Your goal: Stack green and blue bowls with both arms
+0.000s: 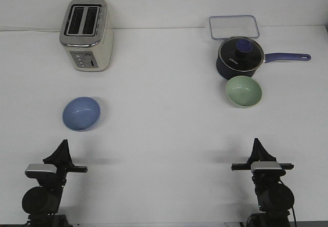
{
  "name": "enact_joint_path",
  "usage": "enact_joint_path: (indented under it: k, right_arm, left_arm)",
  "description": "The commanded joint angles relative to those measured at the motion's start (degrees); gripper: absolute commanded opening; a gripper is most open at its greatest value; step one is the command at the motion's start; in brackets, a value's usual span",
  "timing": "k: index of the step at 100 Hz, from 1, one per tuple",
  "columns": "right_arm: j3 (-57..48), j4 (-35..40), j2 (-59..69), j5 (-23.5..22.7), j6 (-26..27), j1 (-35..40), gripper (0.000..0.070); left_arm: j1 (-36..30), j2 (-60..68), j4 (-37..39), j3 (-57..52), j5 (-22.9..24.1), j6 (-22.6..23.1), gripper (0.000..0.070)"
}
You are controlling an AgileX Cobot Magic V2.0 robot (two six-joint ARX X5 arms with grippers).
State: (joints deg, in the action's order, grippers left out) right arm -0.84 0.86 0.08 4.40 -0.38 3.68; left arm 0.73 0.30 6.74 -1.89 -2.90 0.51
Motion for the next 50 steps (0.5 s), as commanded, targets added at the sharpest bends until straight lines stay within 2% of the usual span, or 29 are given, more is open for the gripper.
enact_joint_path:
  k: [1, 12, 31, 50]
  right_arm:
    - [0.1, -0.4, 0.0, 0.1, 9.6, -0.1, 0.0006]
    - [-0.3, 0.1, 0.0, 0.7, 12.6, -0.2, 0.0005]
    - [-7.4, 8.7, 2.5, 0.5, 18.1, -0.2, 0.0004]
    - [-19.0, 11.3, 12.7, -1.1, 18.2, -0.2, 0.0005]
  left_arm:
    - [0.1, -0.1, 0.7, 1.1, 0.2, 0.2, 0.0014]
    - [0.1, -0.1, 0.7, 1.1, 0.2, 0.2, 0.0014]
    - [0.1, -0.1, 0.7, 1.1, 0.2, 0.2, 0.0014]
    - [0.1, -0.1, 0.7, 1.1, 0.2, 0.2, 0.0014]
